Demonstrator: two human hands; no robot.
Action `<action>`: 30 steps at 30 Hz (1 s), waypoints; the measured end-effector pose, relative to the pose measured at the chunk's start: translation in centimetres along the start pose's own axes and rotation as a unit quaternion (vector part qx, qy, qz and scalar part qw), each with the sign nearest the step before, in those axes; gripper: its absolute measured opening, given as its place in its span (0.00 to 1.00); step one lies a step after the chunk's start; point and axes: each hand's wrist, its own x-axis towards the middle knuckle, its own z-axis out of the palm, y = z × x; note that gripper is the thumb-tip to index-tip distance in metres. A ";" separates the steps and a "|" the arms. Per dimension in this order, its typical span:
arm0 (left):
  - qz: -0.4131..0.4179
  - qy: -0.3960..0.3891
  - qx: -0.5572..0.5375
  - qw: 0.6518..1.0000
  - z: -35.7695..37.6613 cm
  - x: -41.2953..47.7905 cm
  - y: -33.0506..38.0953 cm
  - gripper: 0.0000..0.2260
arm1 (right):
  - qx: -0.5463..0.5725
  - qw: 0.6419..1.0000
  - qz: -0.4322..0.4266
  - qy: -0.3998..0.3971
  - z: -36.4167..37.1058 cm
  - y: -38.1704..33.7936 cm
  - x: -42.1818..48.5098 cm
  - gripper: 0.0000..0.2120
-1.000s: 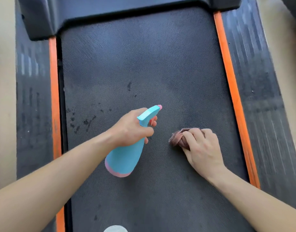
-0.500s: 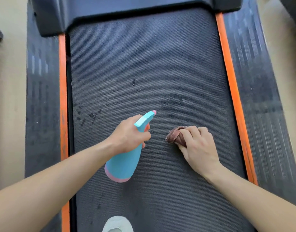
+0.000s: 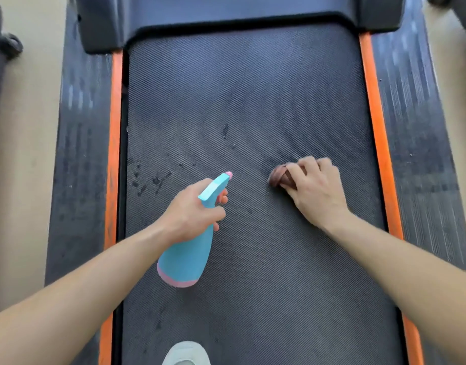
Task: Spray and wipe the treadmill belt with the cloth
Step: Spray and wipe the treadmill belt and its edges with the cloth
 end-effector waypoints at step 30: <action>0.027 0.059 -0.046 0.997 -1.7 3.8 2.5 0.19 | 0.002 0.995 -0.097 -0.001 0.7 -3.1 0.9 0.16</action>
